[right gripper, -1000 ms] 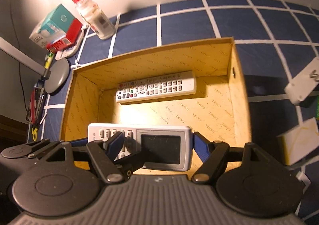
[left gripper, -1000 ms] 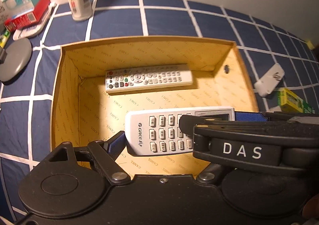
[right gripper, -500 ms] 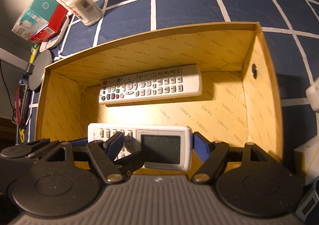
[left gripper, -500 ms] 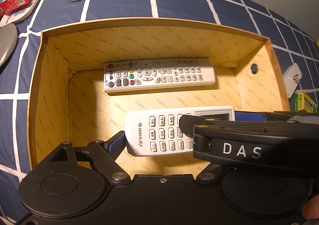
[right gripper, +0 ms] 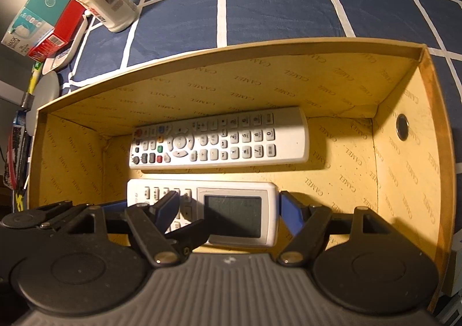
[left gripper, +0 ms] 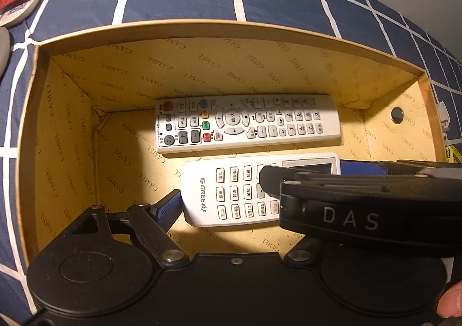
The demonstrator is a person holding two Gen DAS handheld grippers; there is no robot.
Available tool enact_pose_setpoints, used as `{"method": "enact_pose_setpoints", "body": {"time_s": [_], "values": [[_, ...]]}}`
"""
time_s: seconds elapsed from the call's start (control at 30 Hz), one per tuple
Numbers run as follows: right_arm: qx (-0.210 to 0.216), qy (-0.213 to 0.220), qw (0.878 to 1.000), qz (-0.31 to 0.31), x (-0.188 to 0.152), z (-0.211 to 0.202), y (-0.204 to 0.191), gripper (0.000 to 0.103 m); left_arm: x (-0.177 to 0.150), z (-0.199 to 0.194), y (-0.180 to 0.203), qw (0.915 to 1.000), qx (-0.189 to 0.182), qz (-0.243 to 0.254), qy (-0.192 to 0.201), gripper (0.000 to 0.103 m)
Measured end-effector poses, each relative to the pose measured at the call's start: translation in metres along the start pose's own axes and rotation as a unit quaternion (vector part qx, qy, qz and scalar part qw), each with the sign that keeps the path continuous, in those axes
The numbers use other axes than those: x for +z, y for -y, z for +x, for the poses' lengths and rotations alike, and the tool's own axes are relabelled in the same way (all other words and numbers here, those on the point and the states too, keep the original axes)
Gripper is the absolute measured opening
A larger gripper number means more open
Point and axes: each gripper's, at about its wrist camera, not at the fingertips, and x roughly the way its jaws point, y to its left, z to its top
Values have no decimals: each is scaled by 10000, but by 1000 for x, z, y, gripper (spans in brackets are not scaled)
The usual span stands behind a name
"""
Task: Organize objects
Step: 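Lower the Gree remote beside the TV remote and open both grippers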
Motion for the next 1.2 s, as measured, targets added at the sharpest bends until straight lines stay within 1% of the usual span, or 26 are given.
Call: {"method": "enact_pose_setpoints", "body": {"time_s": [0.13, 0.37, 0.5, 0.67, 0.8, 0.9, 1.1, 1.2], "values": [[-57, -26, 10000, 0, 4, 6, 2, 74, 4, 7, -2, 10000, -45, -21, -31, 79], [-64, -103, 9999, -63, 13, 15, 3, 74, 8, 14, -4, 9999, -20, -144, -65, 79], [-21, -161, 9998, -87, 15, 18, 5, 75, 8, 17, -5, 9998, -14, -194, -87, 83], [5, -171, 9998, -77, 18, 17, 7, 75, 9, 15, -3, 9996, 51, -265, -122, 83], [59, -102, 9999, -45, 18, 8, 9, 75, 9, 4, 2, 9996, 141, -243, -46, 83], [84, 9, 9999, -59, 16, -5, 9, 75, 7, -9, 7, 9996, 142, -239, 44, 83], [176, 321, 9993, -62, 2, -41, 7, 76, -6, -40, 21, 9992, 216, -203, 276, 84], [169, 506, 9986, -47, -7, -62, 7, 77, -16, -56, 33, 9989, 242, -107, 388, 86]]}}
